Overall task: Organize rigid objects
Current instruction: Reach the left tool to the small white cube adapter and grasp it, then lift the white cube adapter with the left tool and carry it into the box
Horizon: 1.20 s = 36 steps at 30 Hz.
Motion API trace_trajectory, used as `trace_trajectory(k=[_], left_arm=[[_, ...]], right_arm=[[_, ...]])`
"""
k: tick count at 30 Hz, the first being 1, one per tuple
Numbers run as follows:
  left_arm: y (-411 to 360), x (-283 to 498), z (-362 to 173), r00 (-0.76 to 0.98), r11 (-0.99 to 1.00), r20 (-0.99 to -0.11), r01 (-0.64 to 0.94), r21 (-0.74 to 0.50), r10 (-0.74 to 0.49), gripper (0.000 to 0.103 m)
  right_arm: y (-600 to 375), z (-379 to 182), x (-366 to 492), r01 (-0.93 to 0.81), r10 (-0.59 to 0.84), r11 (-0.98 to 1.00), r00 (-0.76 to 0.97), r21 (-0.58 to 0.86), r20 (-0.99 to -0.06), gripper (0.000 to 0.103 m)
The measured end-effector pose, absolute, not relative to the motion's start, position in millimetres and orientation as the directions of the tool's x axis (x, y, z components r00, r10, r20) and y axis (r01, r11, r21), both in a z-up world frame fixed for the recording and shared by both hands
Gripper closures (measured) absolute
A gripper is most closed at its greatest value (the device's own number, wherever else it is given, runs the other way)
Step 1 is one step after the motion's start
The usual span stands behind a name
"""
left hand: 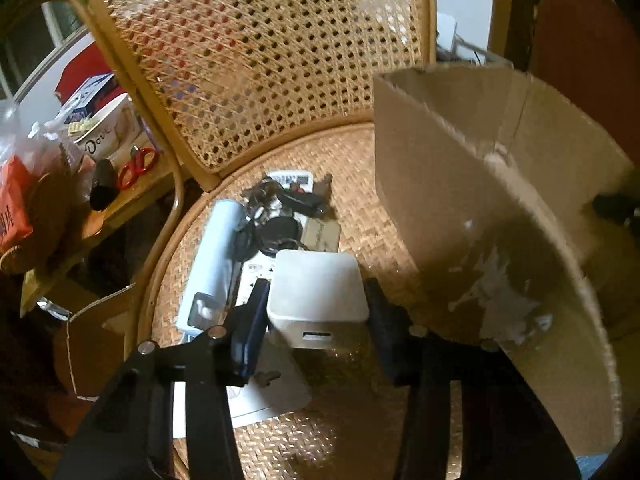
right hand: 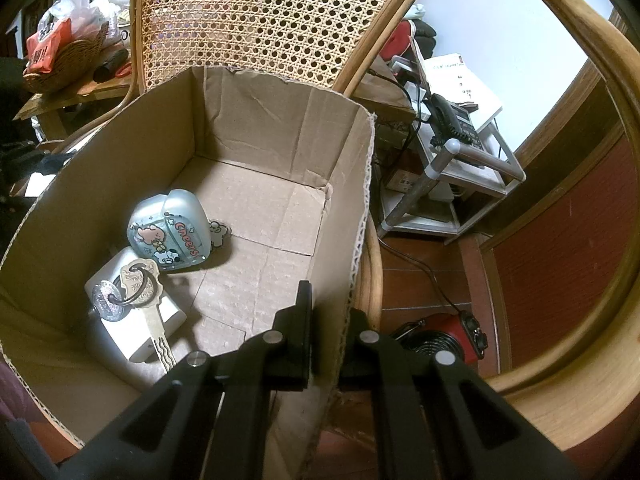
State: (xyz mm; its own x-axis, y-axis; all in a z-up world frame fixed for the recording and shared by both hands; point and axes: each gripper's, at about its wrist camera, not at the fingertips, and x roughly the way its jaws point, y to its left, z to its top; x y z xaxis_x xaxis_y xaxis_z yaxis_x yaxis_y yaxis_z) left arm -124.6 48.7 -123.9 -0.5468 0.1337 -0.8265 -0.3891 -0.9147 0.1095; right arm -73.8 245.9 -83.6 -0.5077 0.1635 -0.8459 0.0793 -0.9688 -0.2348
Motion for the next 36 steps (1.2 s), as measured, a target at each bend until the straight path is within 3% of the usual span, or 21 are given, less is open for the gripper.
trace_trajectory(k=[13,29,36], left_arm=[[39.7,-108.2,-82.7,-0.618,-0.941,-0.772,-0.327,0.083,0.147,0.058],[27.4,-69.7,0.0,-0.774,-0.962,-0.607,-0.267,0.057,0.179,0.058],[43.6,-49.2,21.1,-0.772,-0.931,-0.555,-0.365,-0.013,0.310,0.058]], right_arm=[[244.8,-87.2,-73.4,0.070,0.156,-0.973,-0.498,-0.219,-0.853,0.094],[242.6,-90.0,-73.6,0.070,0.158,-0.973,-0.495,-0.221,-0.854,0.094],[244.7,-90.8,-72.3,0.069,0.158,-0.973,-0.495,-0.219,-0.854,0.094]])
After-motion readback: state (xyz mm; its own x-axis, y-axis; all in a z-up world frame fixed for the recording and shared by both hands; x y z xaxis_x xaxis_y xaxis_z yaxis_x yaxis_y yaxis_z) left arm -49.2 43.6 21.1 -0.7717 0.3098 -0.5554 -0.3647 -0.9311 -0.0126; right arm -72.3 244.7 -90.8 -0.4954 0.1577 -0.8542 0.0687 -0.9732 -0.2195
